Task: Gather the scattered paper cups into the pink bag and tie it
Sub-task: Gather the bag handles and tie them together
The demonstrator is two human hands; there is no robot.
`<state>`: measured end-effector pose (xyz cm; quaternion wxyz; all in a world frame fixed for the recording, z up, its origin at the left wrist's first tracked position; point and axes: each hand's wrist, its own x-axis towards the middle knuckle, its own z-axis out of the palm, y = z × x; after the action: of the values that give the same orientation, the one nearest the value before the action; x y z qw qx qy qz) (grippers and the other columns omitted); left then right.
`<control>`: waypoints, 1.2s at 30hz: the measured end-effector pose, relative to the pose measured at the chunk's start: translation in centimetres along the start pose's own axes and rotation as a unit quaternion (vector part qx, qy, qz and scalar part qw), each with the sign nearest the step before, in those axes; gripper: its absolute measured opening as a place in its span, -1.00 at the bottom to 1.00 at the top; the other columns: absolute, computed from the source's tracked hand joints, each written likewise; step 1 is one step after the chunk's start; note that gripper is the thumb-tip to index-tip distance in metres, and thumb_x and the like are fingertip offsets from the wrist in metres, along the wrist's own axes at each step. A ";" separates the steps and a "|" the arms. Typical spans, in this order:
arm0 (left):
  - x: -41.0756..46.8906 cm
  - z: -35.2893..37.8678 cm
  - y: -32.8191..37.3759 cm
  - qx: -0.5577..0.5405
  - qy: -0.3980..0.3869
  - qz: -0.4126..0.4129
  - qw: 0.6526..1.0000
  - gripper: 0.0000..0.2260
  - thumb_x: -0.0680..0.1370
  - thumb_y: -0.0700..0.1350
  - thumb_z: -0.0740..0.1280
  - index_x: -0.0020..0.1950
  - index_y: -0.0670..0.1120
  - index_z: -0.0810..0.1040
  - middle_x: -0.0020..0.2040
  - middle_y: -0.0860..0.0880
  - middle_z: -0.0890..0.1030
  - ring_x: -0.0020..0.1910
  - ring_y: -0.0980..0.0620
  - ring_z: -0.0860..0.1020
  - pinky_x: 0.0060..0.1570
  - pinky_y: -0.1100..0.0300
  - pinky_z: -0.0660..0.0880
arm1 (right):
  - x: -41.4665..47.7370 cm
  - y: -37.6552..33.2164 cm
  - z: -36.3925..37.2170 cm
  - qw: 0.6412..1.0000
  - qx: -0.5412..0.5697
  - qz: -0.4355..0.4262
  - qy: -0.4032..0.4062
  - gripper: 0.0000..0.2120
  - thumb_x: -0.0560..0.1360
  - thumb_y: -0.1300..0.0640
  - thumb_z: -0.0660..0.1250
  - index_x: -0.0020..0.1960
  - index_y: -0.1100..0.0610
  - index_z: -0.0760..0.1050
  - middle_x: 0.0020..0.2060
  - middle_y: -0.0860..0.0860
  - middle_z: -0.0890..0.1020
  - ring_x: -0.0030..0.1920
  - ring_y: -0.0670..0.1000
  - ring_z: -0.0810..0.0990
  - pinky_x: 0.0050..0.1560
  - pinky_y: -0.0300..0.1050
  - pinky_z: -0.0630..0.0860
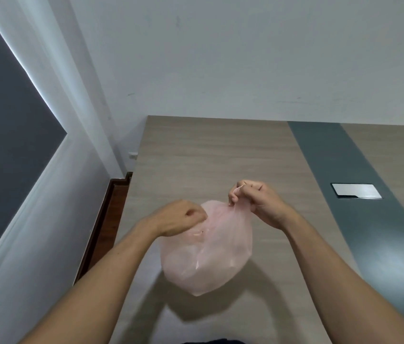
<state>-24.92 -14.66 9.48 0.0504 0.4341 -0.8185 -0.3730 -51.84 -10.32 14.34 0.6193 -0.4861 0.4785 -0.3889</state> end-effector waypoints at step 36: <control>1.6 1.4 1.5 -0.563 0.177 -0.069 0.804 -0.67 0.83 -0.20 0.19 0.54 -0.33 0.52 -0.31 0.05 0.33 -0.42 0.15 0.31 -0.40 0.31 0.33 | -0.6 2.8 1.3 0.962 0.137 -0.058 0.229 -0.45 0.78 -0.27 0.14 -0.13 0.14 0.50 -0.09 0.22 0.76 0.11 0.14 0.81 0.28 0.11 0.65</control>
<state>-27.48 -14.53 9.03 0.4044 0.4430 -0.4095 -0.6874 -50.70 -8.82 11.80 0.5301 -0.3211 0.5206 -0.5873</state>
